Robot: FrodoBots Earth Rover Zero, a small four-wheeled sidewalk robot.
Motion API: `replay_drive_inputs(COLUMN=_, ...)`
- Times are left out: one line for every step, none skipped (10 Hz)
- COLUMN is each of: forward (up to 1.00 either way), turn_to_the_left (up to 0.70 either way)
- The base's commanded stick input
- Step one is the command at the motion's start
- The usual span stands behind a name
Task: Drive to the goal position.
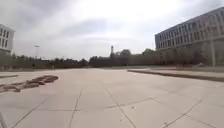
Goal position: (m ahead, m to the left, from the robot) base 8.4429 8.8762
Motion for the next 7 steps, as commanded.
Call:
replay_drive_inputs(forward=0.70, turn_to_the_left=0.00)
replay_drive_inputs(forward=0.70, turn_to_the_left=0.00)
replay_drive_inputs(forward=0.70, turn_to_the_left=0.03)
replay_drive_inputs(forward=0.70, turn_to_the_left=0.12)
replay_drive_inputs(forward=0.70, turn_to_the_left=0.35)
replay_drive_inputs(forward=0.70, turn_to_the_left=0.35)
replay_drive_inputs(forward=0.70, turn_to_the_left=0.32)
